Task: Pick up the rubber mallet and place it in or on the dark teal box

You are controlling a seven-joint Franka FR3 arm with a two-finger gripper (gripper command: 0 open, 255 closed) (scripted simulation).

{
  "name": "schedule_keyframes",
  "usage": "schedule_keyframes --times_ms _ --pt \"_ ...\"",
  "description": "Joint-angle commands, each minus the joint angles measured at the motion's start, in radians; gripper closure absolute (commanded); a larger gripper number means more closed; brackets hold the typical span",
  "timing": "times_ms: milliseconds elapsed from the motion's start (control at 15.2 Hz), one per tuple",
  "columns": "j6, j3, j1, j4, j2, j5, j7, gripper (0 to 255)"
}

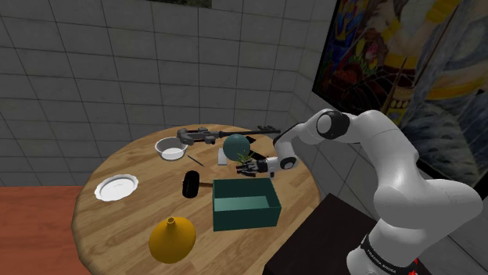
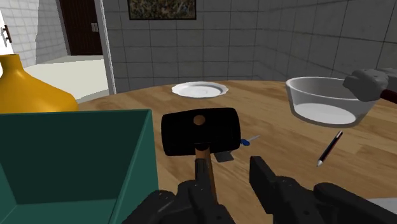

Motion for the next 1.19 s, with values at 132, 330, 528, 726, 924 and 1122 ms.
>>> schedule_keyframes --times_ms 132,330,528,726,924,1122 --pt "0.263 -0.025 0.152 -0.058 -0.117 0.006 0.098 0" --pt "0.500 -0.079 0.335 -0.021 -0.149 -0.079 0.300 0" --pt "0.638 -0.210 0.556 0.087 -0.100 -0.280 0.644 0" --pt "0.609 -0.424 0.774 0.277 0.037 -0.538 1.082 0" --pt "0.499 -0.567 0.861 0.497 0.197 -0.675 1.349 0" --pt "0.488 -0.569 0.848 0.583 0.262 -0.685 1.376 0"
